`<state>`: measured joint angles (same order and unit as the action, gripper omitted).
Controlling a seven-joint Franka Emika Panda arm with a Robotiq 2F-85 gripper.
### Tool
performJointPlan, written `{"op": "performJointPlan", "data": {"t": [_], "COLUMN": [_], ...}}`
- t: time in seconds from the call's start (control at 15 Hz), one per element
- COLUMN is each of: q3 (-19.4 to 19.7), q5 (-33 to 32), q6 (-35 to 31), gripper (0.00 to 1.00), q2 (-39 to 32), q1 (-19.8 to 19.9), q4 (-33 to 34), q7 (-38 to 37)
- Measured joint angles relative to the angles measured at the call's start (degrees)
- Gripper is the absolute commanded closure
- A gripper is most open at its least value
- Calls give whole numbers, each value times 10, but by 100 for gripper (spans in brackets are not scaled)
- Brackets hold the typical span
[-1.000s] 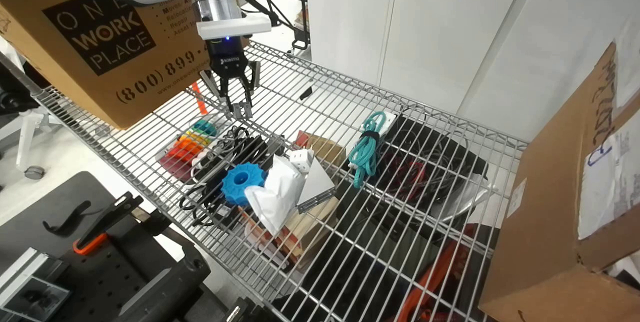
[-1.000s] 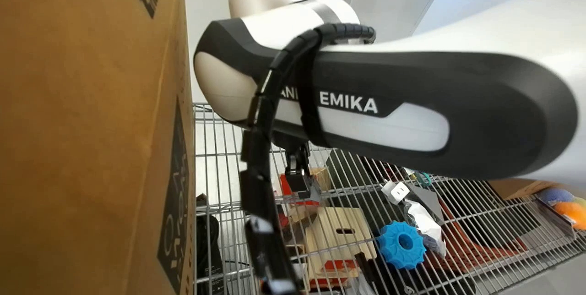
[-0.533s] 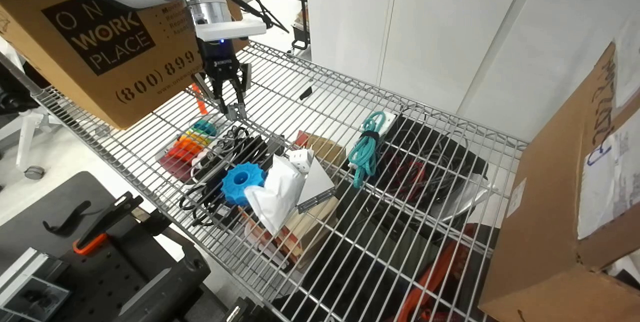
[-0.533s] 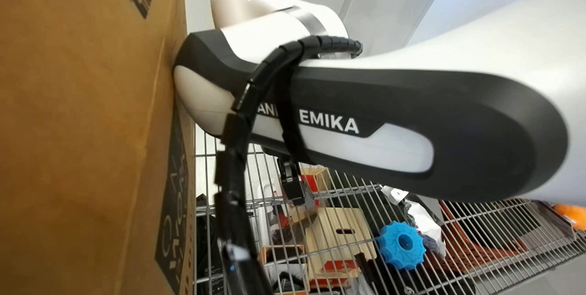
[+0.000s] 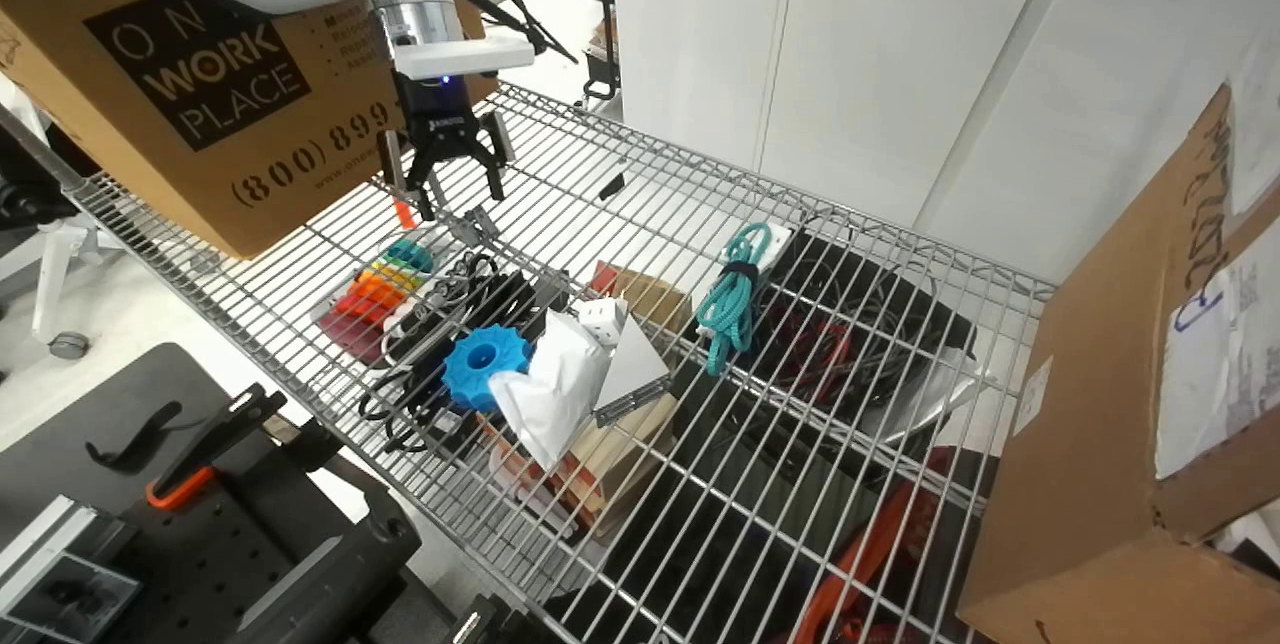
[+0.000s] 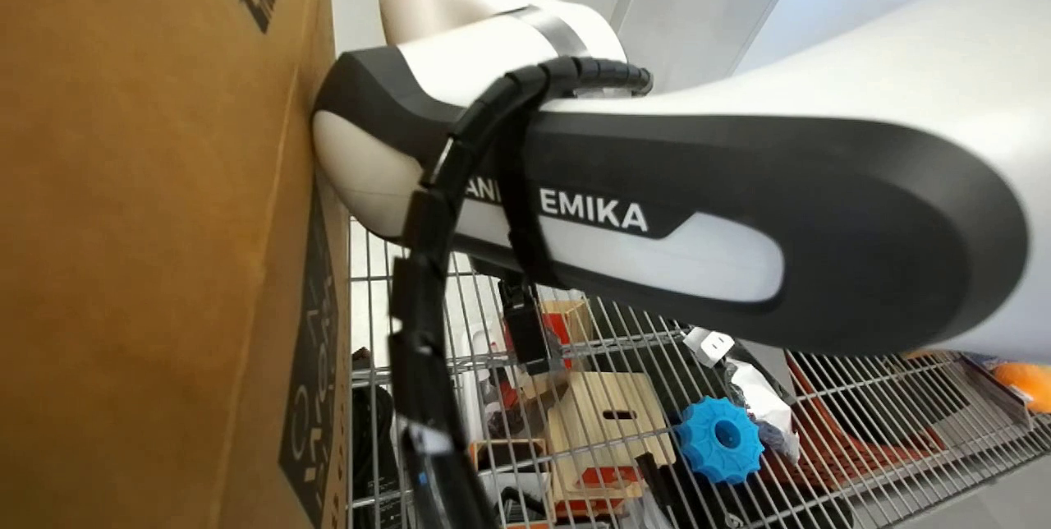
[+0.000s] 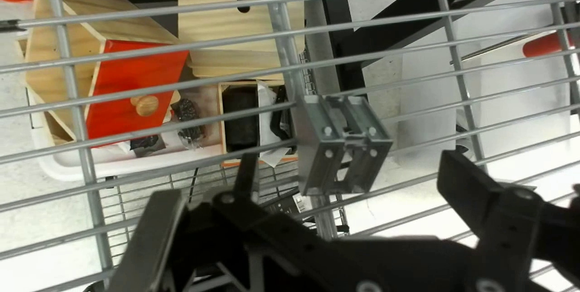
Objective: Move the gray object to the left
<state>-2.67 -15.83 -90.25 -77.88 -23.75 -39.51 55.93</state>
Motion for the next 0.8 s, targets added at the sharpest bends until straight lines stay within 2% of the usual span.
{"op": "performJointPlan", "data": {"t": [0.53,0.8], "q3": [3,3], "q5": [2,2], "q6": [2,2], "gripper": [0,0], "q2": [52,52], "q1": [22,24], "q4": [10,7], "q7": [-32,-34]}}
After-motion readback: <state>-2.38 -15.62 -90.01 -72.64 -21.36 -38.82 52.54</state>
